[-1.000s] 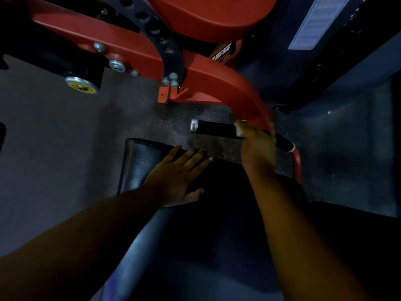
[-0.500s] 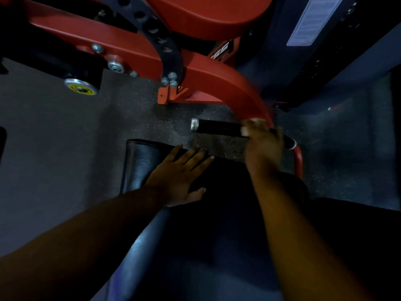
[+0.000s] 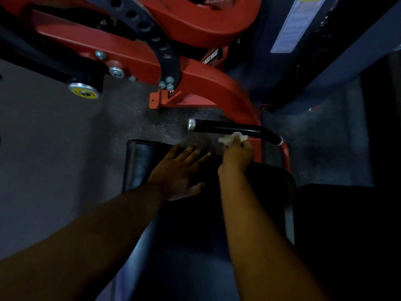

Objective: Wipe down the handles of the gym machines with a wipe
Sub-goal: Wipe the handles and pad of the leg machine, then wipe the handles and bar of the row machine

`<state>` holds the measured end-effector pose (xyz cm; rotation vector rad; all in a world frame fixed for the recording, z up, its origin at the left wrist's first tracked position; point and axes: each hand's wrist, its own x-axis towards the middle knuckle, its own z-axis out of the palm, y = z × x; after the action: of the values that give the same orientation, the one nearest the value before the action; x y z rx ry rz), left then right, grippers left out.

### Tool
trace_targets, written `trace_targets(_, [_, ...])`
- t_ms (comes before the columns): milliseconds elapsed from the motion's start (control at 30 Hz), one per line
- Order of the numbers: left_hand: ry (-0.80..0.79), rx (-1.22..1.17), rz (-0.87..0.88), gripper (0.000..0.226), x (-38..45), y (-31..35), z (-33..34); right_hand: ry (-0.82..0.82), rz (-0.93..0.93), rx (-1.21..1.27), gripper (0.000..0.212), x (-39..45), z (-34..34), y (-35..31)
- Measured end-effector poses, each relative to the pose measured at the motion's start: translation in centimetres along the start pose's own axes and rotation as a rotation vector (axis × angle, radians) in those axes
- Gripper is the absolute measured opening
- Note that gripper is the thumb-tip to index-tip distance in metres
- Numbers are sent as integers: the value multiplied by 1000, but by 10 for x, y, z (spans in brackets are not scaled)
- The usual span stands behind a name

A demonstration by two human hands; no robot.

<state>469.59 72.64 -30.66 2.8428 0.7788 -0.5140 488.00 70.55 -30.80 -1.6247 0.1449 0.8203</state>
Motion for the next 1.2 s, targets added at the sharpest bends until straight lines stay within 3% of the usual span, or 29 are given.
trace_targets(100, [-43,0,3,86,-1,1,-5,-67,-75,-134,20,-12,-24,8])
trace_targets(233, [-155,15,-32,91,-5,6,-29,15,-118,-268,16,-50,-94,-8])
trace_targets(367, [-229,-63,-2,93,-51,37,-67,111,-150,-367,36,-93,-158,4])
trace_targets(533, [-401,-43,205,89,-137,94,-113,173,-119,-318,37,-236,-195,-20])
trace_targets(600, [-438,-28,276,86,-169,114,-137,238,-123,-316,24,-302,-205,-35])
trace_targets(767, [-422,-156,344,91,-236,150,-189,382,-136,-296,16,-419,-246,-44])
trace_targets(933, [-405,-168,439,92,-289,199,-220,526,-141,-272,23,-503,-297,-38])
trace_targets(1200, [-373,-104,654,89,-389,282,-207,676,-186,-211,34,-596,-360,5])
